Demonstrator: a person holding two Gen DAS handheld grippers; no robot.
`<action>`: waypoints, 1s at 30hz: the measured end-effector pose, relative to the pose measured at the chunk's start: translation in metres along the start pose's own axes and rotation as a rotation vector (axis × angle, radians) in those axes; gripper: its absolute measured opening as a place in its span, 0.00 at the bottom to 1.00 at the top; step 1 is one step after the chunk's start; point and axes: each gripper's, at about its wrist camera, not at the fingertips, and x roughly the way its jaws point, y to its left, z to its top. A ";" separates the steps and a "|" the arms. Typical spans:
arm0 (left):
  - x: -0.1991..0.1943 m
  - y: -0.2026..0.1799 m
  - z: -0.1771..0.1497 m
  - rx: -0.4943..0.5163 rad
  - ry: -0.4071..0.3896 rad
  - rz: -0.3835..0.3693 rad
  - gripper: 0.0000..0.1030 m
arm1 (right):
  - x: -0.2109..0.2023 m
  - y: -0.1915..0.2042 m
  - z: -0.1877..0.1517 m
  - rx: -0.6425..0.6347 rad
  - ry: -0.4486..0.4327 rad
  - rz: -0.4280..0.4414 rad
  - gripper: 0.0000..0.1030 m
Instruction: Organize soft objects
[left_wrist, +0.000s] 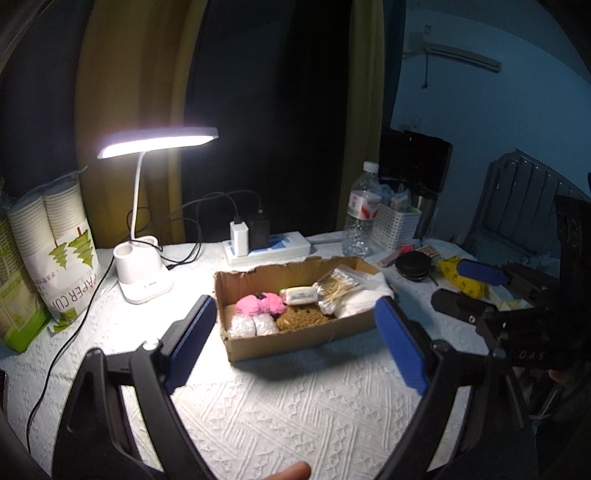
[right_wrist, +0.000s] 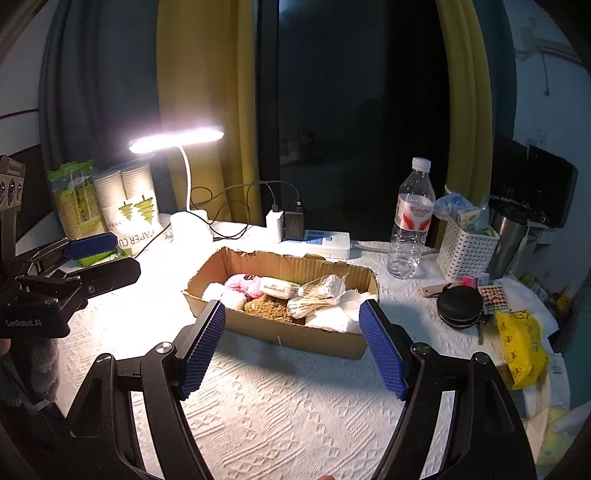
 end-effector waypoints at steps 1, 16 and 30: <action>-0.005 -0.001 -0.001 0.000 -0.004 -0.003 0.86 | -0.003 0.001 0.000 0.000 -0.004 0.000 0.76; -0.054 -0.020 0.002 0.022 -0.079 -0.006 0.97 | -0.064 0.015 0.007 0.030 -0.083 -0.035 0.76; -0.076 -0.031 0.022 0.040 -0.156 0.017 0.98 | -0.092 0.007 0.022 0.042 -0.159 -0.070 0.83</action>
